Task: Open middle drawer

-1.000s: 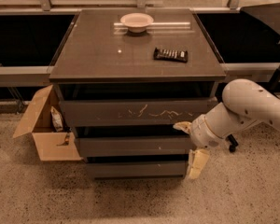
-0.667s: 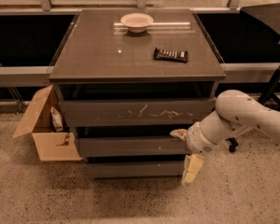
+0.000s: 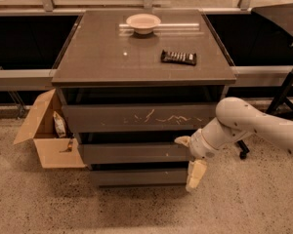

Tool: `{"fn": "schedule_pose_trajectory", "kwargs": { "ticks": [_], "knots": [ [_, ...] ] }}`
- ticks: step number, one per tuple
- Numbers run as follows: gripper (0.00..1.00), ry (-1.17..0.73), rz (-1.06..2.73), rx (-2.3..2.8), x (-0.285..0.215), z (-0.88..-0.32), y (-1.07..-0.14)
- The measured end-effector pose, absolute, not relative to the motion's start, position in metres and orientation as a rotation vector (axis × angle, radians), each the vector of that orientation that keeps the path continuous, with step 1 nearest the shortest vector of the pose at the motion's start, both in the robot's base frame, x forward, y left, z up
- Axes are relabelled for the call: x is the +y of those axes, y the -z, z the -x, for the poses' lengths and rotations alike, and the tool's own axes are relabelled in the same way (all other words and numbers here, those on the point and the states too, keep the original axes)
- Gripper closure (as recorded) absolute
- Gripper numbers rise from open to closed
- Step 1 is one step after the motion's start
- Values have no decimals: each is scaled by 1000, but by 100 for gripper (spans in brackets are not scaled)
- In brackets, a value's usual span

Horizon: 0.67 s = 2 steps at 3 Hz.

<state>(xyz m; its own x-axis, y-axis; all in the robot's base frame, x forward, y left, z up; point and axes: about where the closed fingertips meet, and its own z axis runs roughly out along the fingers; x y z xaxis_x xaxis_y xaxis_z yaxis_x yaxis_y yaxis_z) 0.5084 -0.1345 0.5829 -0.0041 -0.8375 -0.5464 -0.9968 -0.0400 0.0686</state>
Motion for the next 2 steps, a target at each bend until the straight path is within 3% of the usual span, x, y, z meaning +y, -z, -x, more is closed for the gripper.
{"fn": "schedule_pose_trajectory", "kwargs": {
  "ticks": [2],
  "knots": [
    [0, -628, 1945, 2014, -142, -559, -494]
  ]
}}
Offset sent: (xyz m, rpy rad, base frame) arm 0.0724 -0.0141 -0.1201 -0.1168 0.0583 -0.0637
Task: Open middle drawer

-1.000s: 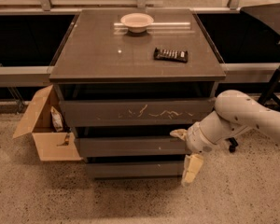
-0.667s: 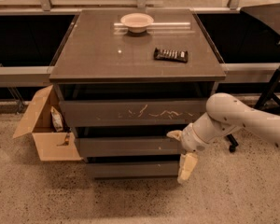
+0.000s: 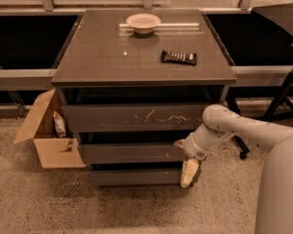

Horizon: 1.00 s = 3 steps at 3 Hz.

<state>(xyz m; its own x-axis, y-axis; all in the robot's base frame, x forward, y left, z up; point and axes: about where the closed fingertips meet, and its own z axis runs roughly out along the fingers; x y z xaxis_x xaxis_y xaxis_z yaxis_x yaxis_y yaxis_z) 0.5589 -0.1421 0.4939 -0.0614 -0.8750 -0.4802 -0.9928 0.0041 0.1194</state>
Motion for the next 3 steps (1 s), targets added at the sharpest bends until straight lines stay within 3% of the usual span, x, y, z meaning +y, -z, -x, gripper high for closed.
{"fn": "schedule_pose_trajectory", "kwargs": {
  "ticks": [3],
  "knots": [
    [0, -334, 1985, 2029, -140, -590, -463]
  ]
}}
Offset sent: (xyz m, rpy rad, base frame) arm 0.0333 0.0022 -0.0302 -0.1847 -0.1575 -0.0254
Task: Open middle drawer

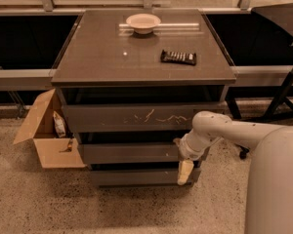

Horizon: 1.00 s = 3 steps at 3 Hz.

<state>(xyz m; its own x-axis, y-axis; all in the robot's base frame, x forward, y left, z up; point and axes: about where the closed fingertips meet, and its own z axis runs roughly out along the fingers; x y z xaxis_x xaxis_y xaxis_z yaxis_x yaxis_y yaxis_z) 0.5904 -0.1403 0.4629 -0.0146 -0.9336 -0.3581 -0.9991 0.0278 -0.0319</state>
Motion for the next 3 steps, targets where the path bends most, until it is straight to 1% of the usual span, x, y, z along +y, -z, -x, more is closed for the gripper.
{"fn": "schedule_pose_trajectory", "kwargs": {
  "ticks": [1, 2, 3],
  "knots": [
    [0, -289, 1978, 2000, -142, -600, -460],
    [0, -289, 1978, 2000, -142, -600, -460],
    [0, -226, 2014, 1979, -147, -606, -452]
  ]
}}
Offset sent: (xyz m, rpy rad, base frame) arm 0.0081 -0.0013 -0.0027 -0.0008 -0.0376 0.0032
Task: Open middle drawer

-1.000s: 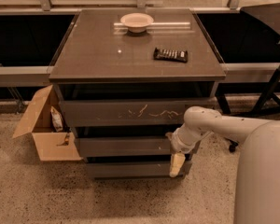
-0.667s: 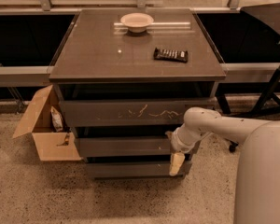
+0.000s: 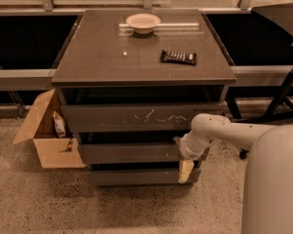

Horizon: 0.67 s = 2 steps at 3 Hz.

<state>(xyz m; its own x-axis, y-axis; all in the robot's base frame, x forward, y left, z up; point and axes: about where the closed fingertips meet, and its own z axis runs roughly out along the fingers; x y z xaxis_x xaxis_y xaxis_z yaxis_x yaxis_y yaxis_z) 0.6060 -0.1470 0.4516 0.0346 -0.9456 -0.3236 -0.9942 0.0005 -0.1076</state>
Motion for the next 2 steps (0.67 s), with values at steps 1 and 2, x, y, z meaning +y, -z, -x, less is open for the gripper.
{"fn": "schedule_pose_trajectory", "kwargs": {
  "ticks": [1, 2],
  "knots": [
    [0, -108, 2056, 1921, -160, -619, -436],
    [0, -54, 2060, 1900, -166, -626, -428]
  ]
}}
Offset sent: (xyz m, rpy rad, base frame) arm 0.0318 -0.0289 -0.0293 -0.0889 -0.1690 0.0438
